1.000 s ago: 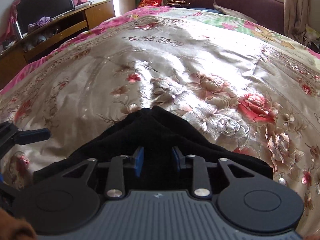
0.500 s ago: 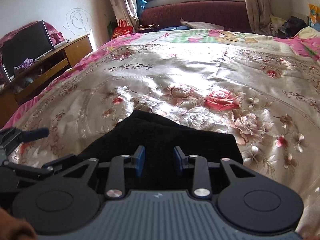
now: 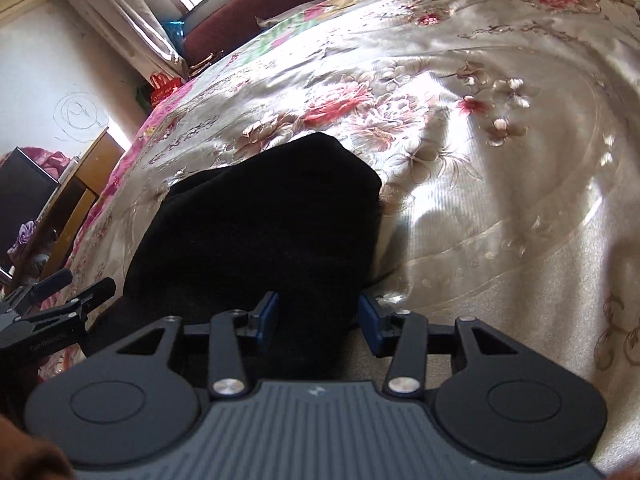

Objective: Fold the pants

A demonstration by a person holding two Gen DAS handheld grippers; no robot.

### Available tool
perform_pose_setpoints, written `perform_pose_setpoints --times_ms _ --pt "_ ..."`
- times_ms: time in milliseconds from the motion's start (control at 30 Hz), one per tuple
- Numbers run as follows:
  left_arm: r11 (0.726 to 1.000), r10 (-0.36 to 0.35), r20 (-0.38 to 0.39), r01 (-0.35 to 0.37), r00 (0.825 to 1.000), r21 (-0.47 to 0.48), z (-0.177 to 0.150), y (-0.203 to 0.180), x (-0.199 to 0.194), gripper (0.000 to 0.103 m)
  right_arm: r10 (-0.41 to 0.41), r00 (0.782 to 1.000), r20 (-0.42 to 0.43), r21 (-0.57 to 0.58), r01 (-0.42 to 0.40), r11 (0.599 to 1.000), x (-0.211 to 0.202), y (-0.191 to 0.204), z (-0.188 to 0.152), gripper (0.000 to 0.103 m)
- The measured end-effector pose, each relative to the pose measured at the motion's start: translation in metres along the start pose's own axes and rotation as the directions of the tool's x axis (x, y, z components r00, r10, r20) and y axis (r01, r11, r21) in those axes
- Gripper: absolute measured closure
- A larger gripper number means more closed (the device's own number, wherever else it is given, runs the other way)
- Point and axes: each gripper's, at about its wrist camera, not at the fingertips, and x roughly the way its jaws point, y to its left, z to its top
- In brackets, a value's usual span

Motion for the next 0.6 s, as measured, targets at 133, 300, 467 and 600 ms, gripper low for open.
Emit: perform_pose_setpoints --times_ms 133,300,467,600 --pt "1.0 -0.016 -0.002 0.016 1.0 0.022 0.003 -0.004 0.006 0.0 0.034 0.999 -0.028 0.0 -0.034 0.999 0.009 0.007 -0.002 0.042" --pt "0.992 0.015 -0.082 -0.004 0.996 0.13 -0.021 -0.014 0.043 0.0 0.087 0.994 -0.066 0.075 -0.082 0.994 0.015 -0.001 -0.007 0.041" --pt "0.993 -0.015 -0.094 0.026 0.995 0.114 -0.01 -0.007 0.051 0.0 0.12 0.99 -0.076 0.155 -0.107 0.982 0.035 -0.005 0.0 0.047" --pt "0.998 -0.038 -0.108 0.043 0.993 0.049 -0.011 -0.002 0.056 0.0 0.122 0.991 -0.064 0.165 -0.11 0.98 0.041 -0.006 0.02 0.065"
